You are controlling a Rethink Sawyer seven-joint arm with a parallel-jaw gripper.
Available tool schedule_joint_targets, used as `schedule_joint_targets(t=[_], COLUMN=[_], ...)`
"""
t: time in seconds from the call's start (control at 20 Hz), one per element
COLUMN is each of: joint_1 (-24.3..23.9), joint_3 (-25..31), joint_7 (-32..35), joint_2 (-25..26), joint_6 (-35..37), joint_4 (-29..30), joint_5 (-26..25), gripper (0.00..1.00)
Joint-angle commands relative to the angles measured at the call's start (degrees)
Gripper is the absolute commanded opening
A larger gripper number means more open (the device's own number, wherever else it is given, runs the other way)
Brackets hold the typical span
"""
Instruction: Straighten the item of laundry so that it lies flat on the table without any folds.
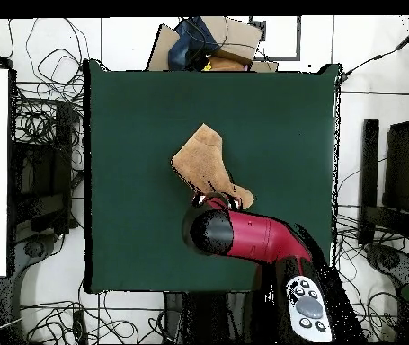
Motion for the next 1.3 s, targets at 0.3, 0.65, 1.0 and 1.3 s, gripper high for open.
schedule_joint_targets(t=[0.3, 0.65, 1.0, 1.3], joint_1=[0.1, 1.0, 1.0, 1.2], joint_3=[3.4, 3.0, 3.3, 2.5], joint_7=[8.6, 9.6, 10.0, 8.9], joint_2=[-2.2, -1.6, -2.1, -2.7], joint_6=[5.7, 4.9, 5.0, 6.9], joint_4=[4.5, 4.2, 5.1, 4.6], joint_5=[3.0, 3.4, 4.5, 4.9], gripper=[0.0, 0.0, 0.0, 0.0])
